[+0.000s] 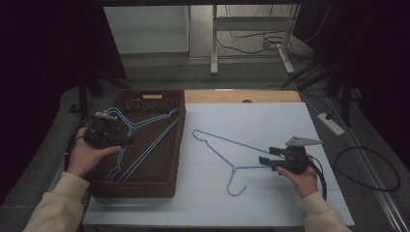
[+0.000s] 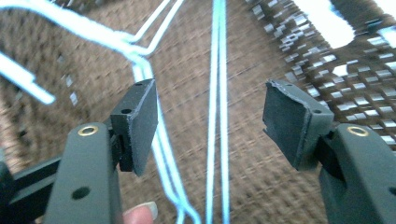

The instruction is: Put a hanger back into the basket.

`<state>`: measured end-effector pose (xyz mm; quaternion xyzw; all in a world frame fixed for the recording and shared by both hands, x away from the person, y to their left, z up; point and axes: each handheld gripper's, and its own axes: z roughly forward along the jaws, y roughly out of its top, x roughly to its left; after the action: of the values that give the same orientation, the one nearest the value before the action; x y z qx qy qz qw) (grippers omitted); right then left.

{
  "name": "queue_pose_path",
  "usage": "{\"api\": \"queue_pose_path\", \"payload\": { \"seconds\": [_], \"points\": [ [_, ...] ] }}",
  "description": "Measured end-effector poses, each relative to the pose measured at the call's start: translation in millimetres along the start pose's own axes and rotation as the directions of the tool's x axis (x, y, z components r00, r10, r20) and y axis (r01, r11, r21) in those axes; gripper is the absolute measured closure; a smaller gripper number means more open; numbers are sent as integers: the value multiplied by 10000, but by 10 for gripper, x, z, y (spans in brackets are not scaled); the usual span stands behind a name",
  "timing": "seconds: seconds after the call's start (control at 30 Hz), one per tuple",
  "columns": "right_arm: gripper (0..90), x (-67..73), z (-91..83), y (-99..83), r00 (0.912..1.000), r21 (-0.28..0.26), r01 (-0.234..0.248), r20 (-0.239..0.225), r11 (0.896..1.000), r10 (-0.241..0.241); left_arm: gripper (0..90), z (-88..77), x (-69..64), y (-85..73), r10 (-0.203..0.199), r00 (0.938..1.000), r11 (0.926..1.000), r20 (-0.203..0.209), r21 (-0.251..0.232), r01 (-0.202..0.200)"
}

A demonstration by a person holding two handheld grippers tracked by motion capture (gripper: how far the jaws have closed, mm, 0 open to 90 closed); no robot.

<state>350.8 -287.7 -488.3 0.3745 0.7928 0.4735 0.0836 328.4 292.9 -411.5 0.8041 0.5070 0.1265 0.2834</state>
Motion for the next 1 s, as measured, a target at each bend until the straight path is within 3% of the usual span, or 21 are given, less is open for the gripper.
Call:
{"api": "queue_pose_path", "payload": {
  "seconds": [0.17,0.27,0.33,0.37,0.47,0.5,0.53,0.6,0.63,0.67,0.77,0.9,1.0],
  "points": [
    [299,-14,-1,1,10000,-23,7,32,10000,-7,366,-108,-264,-17,696,9955,9945,644,-830,-642],
    [299,-9,-10,5,9999,-6,75,82,10000,-75,366,-136,-355,-25,956,9928,9898,723,-1124,-871],
    [299,-1,-23,12,9999,-30,127,85,9999,-127,364,-168,-479,-45,1254,9875,9813,958,-1586,-1092],
    [299,-1,-23,12,9999,-30,127,85,9999,-127,364,-168,-479,-45,1254,9875,9813,958,-1586,-1092],
    [299,17,-51,21,9996,-62,241,151,9997,-240,362,-176,-615,-76,1535,9805,9713,1225,-2014,-1268],
    [298,24,-63,23,9994,-73,304,170,9995,-303,362,-170,-693,-89,1763,9764,9644,1247,-2203,-1460],
    [298,24,-63,23,9994,-73,304,170,9995,-303,362,-170,-693,-89,1763,9764,9644,1247,-2203,-1460],
    [297,32,-76,25,9991,-30,393,188,9992,-392,363,-161,-783,-101,1918,9709,9552,1436,-2544,-1511],
    [296,47,-87,24,9987,9,459,208,9989,-459,364,-156,-846,-108,2048,9649,9482,1645,-2781,-1538],
    [295,50,-91,24,9984,36,517,223,9987,-518,364,-156,-846,-108,2048,9649,9482,1645,-2781,-1538],
    [293,84,-111,19,9975,123,659,254,9977,-662,364,-130,-1005,-137,2479,9553,9316,1612,-3102,-1894],
    [292,131,-130,15,9959,174,865,254,9961,-869,364,-80,-1089,-174,2664,9502,9247,1617,-3210,-2047],
    [292,153,-139,13,9949,222,964,271,9951,-970,364,-52,-1111,-192,2688,9484,9239,1682,-3234,-2045]
  ]
}}
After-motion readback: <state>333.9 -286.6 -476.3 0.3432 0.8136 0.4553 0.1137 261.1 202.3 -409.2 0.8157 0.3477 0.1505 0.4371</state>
